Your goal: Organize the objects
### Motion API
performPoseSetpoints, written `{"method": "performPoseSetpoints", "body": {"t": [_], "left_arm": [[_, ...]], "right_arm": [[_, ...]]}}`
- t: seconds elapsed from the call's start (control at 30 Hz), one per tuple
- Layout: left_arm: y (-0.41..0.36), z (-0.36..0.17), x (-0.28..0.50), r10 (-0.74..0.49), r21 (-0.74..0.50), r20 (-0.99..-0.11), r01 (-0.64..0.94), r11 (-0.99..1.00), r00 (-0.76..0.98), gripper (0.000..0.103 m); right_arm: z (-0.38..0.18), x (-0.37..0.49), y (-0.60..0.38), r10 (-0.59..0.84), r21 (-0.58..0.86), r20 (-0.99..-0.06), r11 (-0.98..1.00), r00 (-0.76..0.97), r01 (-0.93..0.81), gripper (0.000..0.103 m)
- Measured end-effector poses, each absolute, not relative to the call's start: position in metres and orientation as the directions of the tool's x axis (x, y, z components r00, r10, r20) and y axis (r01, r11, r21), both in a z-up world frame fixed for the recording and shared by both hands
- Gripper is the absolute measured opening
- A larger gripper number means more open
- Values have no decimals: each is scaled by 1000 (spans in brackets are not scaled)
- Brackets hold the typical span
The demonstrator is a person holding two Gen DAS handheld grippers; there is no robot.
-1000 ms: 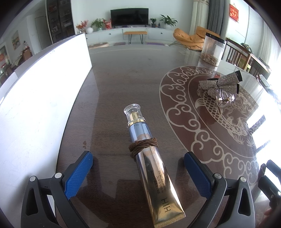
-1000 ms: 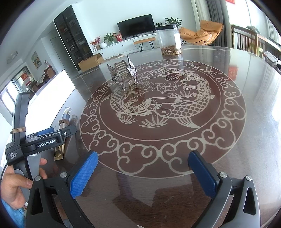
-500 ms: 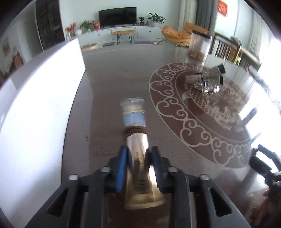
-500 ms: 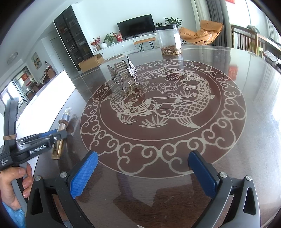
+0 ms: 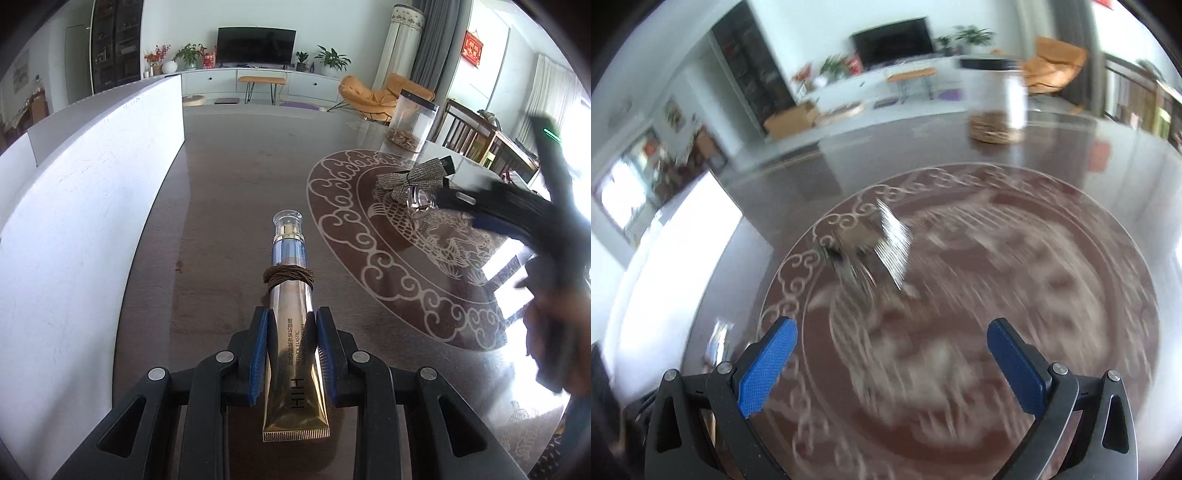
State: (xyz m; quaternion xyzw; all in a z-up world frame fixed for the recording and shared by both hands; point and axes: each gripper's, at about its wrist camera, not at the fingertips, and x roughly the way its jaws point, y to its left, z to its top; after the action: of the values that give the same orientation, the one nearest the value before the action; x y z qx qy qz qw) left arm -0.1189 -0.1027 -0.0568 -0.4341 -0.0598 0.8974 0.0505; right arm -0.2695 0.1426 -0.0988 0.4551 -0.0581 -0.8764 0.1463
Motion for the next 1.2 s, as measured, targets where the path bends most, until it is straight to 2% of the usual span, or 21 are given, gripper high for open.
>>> {"method": "performPoseSetpoints", "body": {"t": [0.03,0.07,0.1,0.13,0.17,0.53,0.8,0.93,1.07,1.2], "left_arm": [[-103,-57,-117,147,-156,-772,-40,-987,-619,26],[-102,-57,-117,150,-159,-770,-40,-986,-620,26],[-101,-56,-115,155,-164,-768,-43,-985,-622,26],[-101,-56,-114,160,-170,-764,-45,-984,-625,26],[-101,-55,-112,165,-175,-760,-47,-983,-629,26],[-98,-28,-85,262,-261,-682,-107,-959,-682,26],[-105,24,-54,328,-325,-601,-152,-933,-729,26],[-130,59,-35,347,-362,-553,-157,-919,-757,26],[-187,89,-14,283,-351,-538,-94,-931,-794,26],[-256,91,-10,136,-293,-595,57,-954,-792,26]], "right_arm": [[-101,-282,133,-300,210,-785,-952,-543,222,102],[-102,-290,126,-295,193,-782,-952,-549,237,87],[-103,-295,121,-306,191,-774,-947,-554,257,69],[-106,-300,116,-328,201,-777,-938,-537,282,44],[-109,-302,113,-323,192,-789,-938,-523,290,28],[-68,-193,134,-354,179,-707,-927,-612,329,26],[-35,-141,154,-431,290,-668,-902,-607,321,26],[-1,-132,130,-510,343,-622,-860,-595,378,26],[37,-125,72,-614,373,-585,-784,-529,497,26],[61,-121,-20,-709,398,-582,-675,-397,622,26]]}}
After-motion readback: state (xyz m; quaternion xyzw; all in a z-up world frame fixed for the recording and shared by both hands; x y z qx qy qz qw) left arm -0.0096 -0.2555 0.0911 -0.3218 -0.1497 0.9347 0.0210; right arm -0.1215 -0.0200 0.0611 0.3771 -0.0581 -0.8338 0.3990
